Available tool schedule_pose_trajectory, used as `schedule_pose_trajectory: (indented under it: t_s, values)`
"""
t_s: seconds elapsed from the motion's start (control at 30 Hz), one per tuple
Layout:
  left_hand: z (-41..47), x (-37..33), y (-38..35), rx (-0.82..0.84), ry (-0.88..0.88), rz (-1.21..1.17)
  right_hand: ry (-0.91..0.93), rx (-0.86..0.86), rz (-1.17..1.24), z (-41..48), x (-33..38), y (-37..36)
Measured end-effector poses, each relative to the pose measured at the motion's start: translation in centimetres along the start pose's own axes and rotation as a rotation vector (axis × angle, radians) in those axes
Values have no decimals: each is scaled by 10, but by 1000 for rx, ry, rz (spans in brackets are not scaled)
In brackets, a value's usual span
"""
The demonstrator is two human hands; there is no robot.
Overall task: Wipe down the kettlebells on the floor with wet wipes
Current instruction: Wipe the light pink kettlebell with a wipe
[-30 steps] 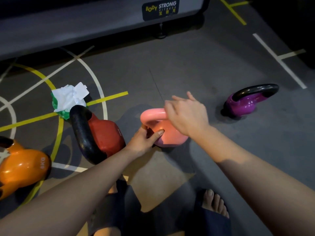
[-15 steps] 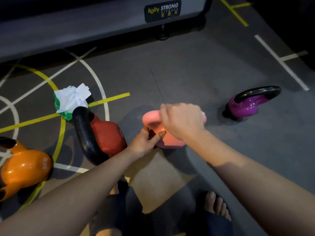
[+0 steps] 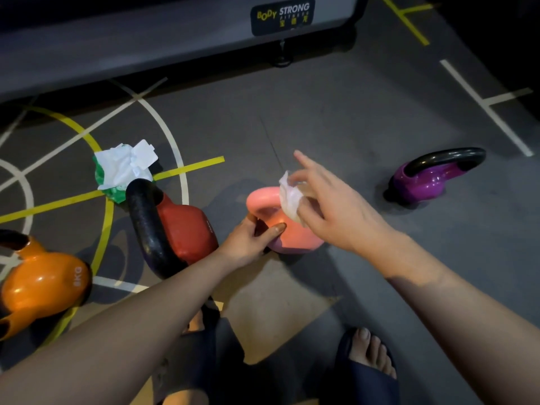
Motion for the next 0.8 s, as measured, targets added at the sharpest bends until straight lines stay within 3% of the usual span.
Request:
schedule_pose_trajectory:
  t_s: [0.1,0.23,0.37,0.5,0.67,0.8]
  values:
    - [0,1,1,-6,-10,-7,105,-135,-258,-21,-4,-8]
    - [0,1,0,-4,-1,-14,109,-227,-386,-27,-8,-7]
    - [0,4,0,20,19,13,-3,-269,-330,-25,-32,8]
    - [1,9,-1,29,47,54,56,-309,-385,-3,4,-14]
    - [2,7,-4,125,0,207,209,-251,-517,22,57,-76]
    - [3,10,-1,65,20,104,276,-162,-497,8,44,-60]
Point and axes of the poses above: each hand's wrist, its own z-axis towards the middle knuckle, its own y-axis out of the back of the hand, x = y × z, the point moved 10 cm from there along z, towards the middle knuckle, and after that the axes turned 11 degrees about -y, right-handed, at the moved point
